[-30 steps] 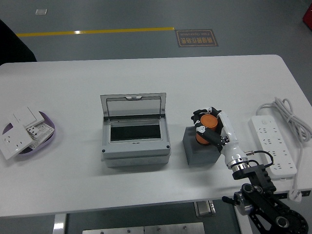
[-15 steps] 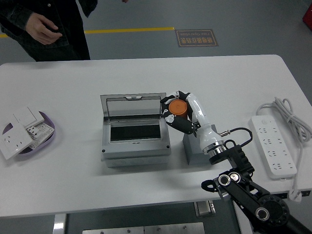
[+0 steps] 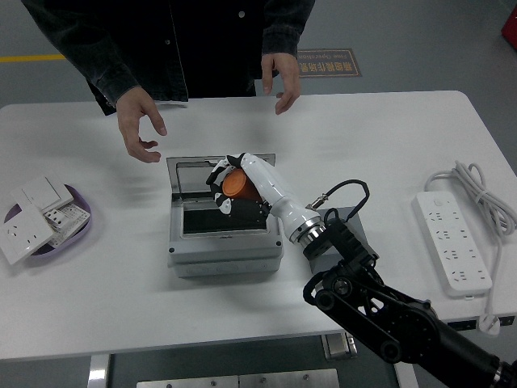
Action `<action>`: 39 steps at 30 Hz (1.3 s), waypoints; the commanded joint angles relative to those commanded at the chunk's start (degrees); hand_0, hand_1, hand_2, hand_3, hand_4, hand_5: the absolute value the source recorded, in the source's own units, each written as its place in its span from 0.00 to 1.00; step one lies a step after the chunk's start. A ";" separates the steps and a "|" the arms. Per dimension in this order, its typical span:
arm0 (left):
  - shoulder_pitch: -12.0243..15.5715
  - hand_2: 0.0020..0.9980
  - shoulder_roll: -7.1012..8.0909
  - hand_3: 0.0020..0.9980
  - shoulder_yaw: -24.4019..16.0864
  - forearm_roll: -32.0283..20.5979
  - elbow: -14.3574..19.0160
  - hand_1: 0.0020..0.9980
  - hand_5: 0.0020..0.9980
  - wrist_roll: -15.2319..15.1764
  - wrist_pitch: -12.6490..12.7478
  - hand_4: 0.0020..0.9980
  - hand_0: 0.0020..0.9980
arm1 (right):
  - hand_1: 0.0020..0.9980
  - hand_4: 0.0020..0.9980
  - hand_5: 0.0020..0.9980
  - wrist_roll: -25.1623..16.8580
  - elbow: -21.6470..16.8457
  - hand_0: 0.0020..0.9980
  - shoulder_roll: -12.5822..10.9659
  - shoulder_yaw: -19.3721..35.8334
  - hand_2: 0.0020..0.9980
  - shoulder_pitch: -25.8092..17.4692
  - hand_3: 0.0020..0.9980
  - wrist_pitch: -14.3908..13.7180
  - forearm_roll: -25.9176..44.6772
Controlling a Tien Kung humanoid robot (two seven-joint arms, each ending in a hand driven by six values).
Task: Pick up the cylinder from the cube,place it in the box,flap close box
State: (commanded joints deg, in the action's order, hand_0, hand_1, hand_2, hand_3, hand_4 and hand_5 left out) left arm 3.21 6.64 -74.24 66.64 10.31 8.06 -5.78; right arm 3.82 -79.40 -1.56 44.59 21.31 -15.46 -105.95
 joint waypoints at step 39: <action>-0.31 0.59 0.36 0.65 -3.35 3.09 0.00 0.67 0.30 1.57 0.14 0.74 0.64 | 0.71 0.64 0.28 13.62 2.60 0.74 1.03 -8.43 0.70 7.73 0.71 14.10 -20.76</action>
State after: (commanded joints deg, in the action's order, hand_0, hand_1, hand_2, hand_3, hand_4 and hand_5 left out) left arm 2.91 7.00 -77.59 69.74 10.31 9.63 -5.64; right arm 17.45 -76.79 -0.52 36.15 29.04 -1.36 -126.71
